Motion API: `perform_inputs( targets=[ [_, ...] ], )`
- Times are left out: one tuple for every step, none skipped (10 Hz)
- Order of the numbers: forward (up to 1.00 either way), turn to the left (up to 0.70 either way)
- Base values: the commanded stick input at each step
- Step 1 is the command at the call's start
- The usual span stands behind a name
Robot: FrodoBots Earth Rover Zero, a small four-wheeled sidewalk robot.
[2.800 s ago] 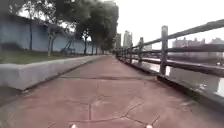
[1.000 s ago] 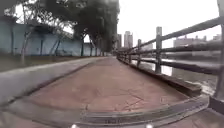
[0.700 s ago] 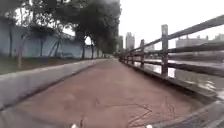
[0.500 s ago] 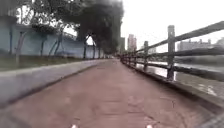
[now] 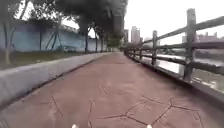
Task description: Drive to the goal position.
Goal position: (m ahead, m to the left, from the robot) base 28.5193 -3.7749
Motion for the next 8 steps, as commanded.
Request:
perform_inputs(
  targets=[
    [1.00,0.00],
    [1.00,0.00],
    [1.00,0.00],
    [1.00,0.00],
    [1.00,0.00],
    [1.00,0.00],
    [1.00,0.00],
    [1.00,0.00]
  ],
)
